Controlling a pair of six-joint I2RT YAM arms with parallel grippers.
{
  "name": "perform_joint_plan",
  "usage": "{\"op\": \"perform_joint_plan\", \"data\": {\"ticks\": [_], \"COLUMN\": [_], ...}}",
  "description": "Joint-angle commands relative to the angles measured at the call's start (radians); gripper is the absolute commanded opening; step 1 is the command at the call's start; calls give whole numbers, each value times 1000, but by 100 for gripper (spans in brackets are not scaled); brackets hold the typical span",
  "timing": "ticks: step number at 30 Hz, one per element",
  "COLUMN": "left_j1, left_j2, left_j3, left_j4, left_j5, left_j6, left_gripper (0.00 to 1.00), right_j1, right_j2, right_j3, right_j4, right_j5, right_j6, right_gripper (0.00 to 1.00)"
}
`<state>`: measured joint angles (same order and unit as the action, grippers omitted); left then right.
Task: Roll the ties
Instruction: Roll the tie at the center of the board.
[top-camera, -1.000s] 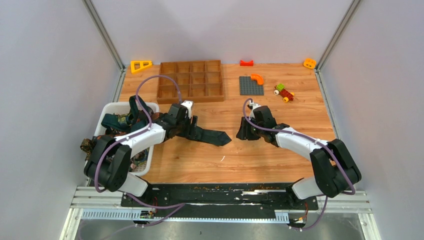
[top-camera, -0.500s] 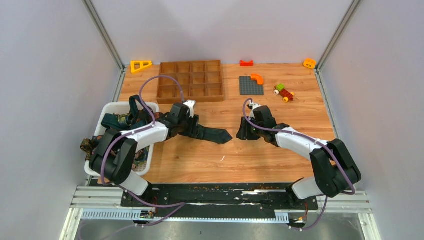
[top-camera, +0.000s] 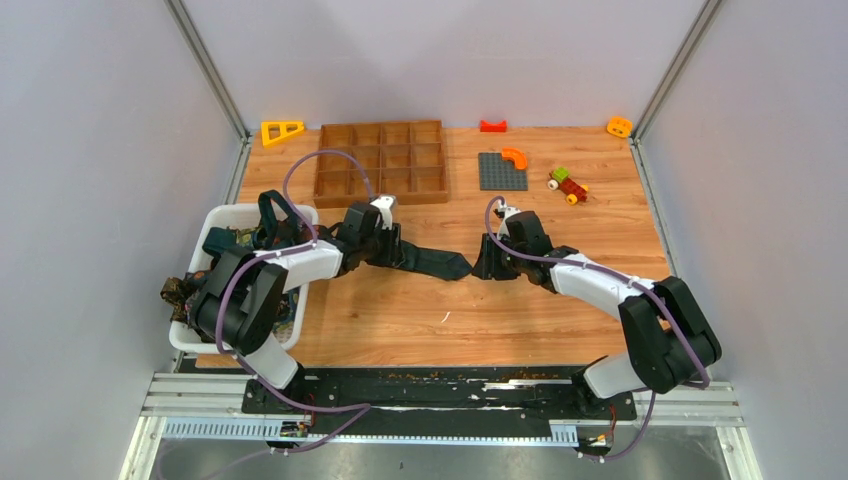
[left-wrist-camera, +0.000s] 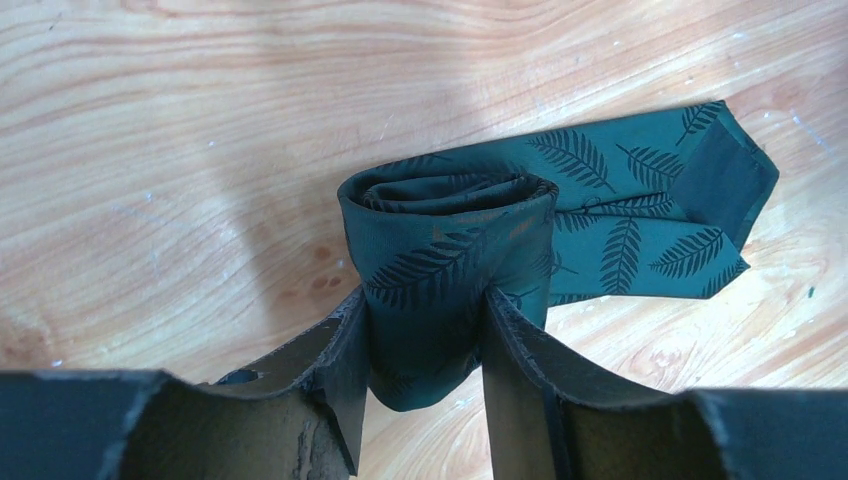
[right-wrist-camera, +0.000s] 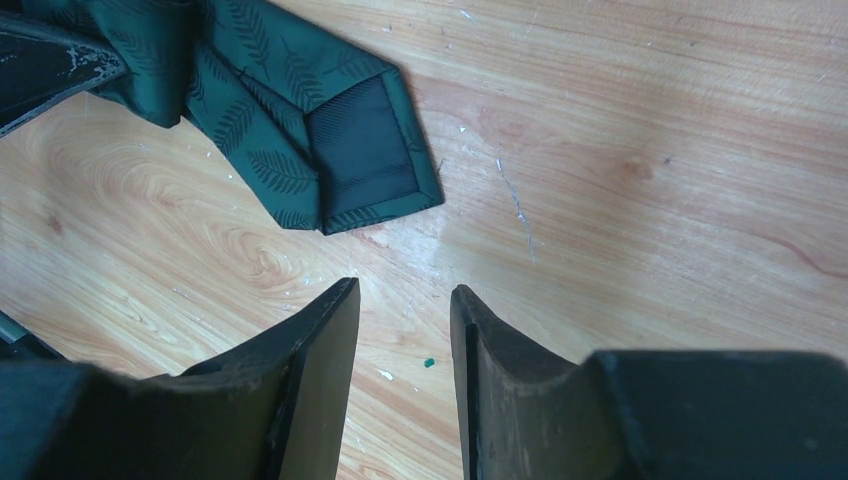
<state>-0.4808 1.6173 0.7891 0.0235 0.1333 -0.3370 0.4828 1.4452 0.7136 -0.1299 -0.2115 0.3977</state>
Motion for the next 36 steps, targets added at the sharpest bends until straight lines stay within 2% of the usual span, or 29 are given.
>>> {"op": "perform_joint_plan", "data": {"ticks": [1,10,24,31,36], "left_j1": [5,3,-99,-116,-144], "left_j2": [69,74,8,-87,-91], "left_j3": [-17,-53,-118,-122,-54], "left_j4": [-62,-72,-155,-273,-372], "left_j5": [4,120,144,33,-93], "left_j6": [3,-17,-27,-25,-11], "left_gripper": [44,30,26,25,25], "right_j1": [-3,-3,-5,-4,-3], "right_j2": [2,3,9,13,14], "right_j3": [39,40,45,48,47], "right_j4": [18,19,15,14,13], "right_j5": [-12,-12,-16,-18,-17], "right_j6": [-1,-1,-1,-2,-1], "right_gripper": [40,40,40,40,40]}}
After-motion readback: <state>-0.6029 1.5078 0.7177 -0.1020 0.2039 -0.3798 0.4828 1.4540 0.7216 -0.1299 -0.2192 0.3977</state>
